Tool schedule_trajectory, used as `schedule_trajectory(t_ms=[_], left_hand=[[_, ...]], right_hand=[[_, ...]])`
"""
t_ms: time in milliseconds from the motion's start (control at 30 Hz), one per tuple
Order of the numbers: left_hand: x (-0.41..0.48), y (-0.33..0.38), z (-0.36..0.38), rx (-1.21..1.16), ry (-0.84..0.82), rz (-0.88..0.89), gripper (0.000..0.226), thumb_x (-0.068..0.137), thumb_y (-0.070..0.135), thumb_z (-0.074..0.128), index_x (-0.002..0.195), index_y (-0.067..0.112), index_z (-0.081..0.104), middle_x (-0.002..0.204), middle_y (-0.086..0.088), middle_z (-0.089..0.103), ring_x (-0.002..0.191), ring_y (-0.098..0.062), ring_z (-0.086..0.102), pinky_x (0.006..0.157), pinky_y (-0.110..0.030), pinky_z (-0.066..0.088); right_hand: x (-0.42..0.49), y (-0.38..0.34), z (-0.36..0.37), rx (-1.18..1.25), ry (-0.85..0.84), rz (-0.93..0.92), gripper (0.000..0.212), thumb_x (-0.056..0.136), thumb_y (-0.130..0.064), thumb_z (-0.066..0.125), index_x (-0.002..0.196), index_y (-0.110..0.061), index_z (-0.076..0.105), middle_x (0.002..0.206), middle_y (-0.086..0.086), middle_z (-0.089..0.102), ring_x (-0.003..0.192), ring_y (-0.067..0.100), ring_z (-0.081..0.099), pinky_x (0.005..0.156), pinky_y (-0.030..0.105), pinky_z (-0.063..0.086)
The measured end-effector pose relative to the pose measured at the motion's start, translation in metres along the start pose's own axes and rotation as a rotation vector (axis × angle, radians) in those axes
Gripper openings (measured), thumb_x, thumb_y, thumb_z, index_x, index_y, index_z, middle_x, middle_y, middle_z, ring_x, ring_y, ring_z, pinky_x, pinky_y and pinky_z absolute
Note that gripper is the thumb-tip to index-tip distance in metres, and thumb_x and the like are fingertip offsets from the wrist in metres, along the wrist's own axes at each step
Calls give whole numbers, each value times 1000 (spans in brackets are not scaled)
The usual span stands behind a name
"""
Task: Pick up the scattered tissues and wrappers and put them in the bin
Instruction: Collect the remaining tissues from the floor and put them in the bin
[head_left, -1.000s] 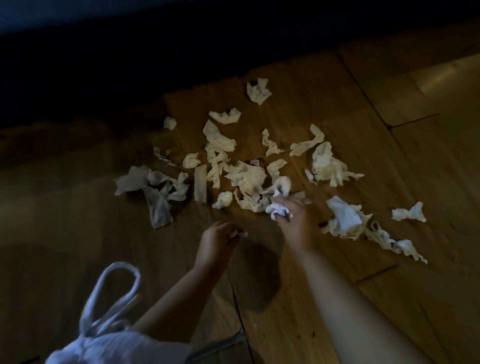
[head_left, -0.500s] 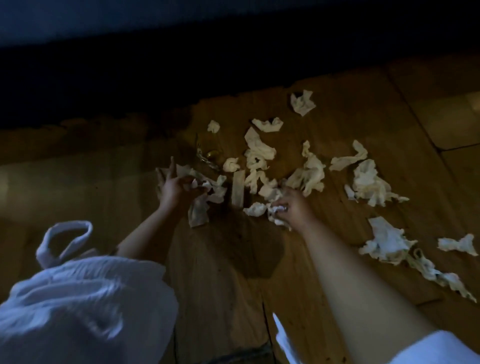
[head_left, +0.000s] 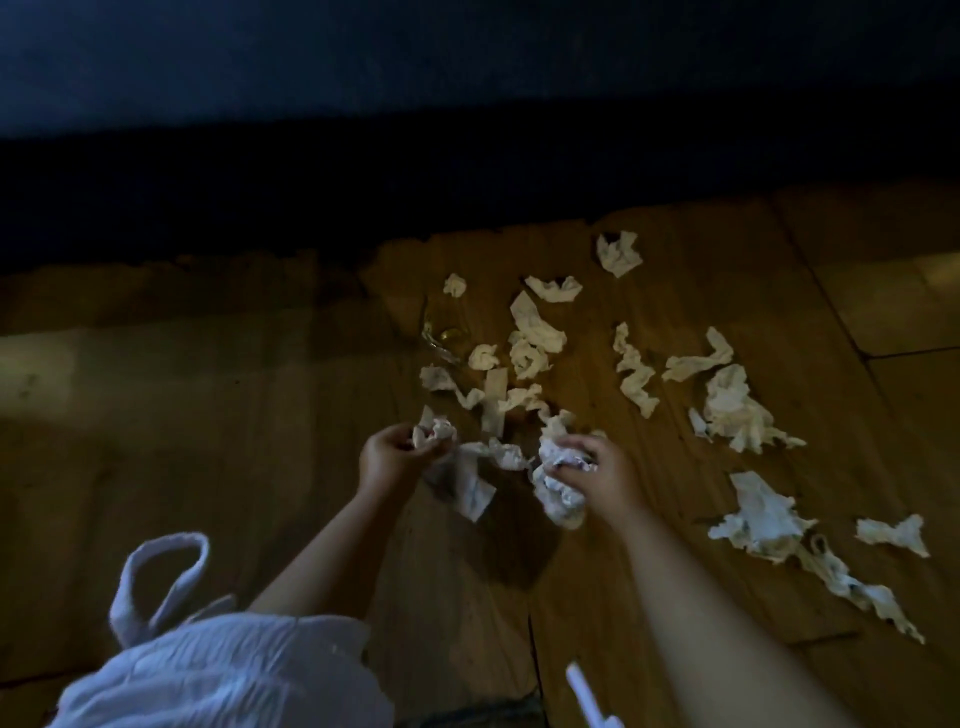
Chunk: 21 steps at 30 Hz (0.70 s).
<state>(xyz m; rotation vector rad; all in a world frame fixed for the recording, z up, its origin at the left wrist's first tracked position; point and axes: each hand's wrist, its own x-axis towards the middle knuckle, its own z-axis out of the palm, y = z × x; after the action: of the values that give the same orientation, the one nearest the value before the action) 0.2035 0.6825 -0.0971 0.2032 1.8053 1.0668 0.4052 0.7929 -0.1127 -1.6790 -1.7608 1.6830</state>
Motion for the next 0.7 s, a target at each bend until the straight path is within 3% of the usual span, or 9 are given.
schedule_trajectory(t_ms=[100, 233, 367, 567, 700], left_hand=[[-24, -5, -10, -5, 4, 60, 14, 80, 10, 67, 86, 21, 60, 89, -2, 65, 78, -14, 64, 55, -18, 52], [-55, -8, -26, -20, 5, 105, 18, 80, 12, 67, 98, 12, 63, 92, -4, 67, 80, -13, 66, 52, -15, 52], [-87, -7, -44, -80, 34, 127, 21, 80, 10, 68, 101, 6, 64, 89, -5, 68, 75, -11, 65, 48, -12, 49], [-131, 1, -108, -109, 67, 216, 15, 79, 13, 69, 94, 12, 64, 86, -3, 67, 75, -13, 63, 52, -13, 51], [-158, 7, -168, -148, 193, 263, 13, 78, 9, 71, 89, 14, 65, 81, 2, 66, 72, -9, 60, 51, -10, 48]], right_hand=[[-21, -13, 3, 184, 30, 46, 44, 75, -8, 73, 115, -14, 54, 110, 7, 61, 95, 18, 61, 59, 17, 48], [-53, -27, 15, 264, 66, 52, 30, 77, -16, 73, 103, -17, 58, 108, 7, 64, 93, 15, 61, 63, 23, 46], [-86, -52, 30, 320, 82, 1, 30, 77, -13, 72, 105, -13, 59, 101, 7, 64, 83, 6, 59, 65, 19, 47], [-128, -103, 71, 285, 23, -72, 34, 78, -21, 72, 109, -19, 58, 109, 2, 63, 98, 16, 61, 86, 35, 52], [-151, -150, 120, 333, -60, -138, 26, 76, -18, 74, 97, -22, 60, 99, 0, 65, 89, 13, 62, 77, 30, 52]])
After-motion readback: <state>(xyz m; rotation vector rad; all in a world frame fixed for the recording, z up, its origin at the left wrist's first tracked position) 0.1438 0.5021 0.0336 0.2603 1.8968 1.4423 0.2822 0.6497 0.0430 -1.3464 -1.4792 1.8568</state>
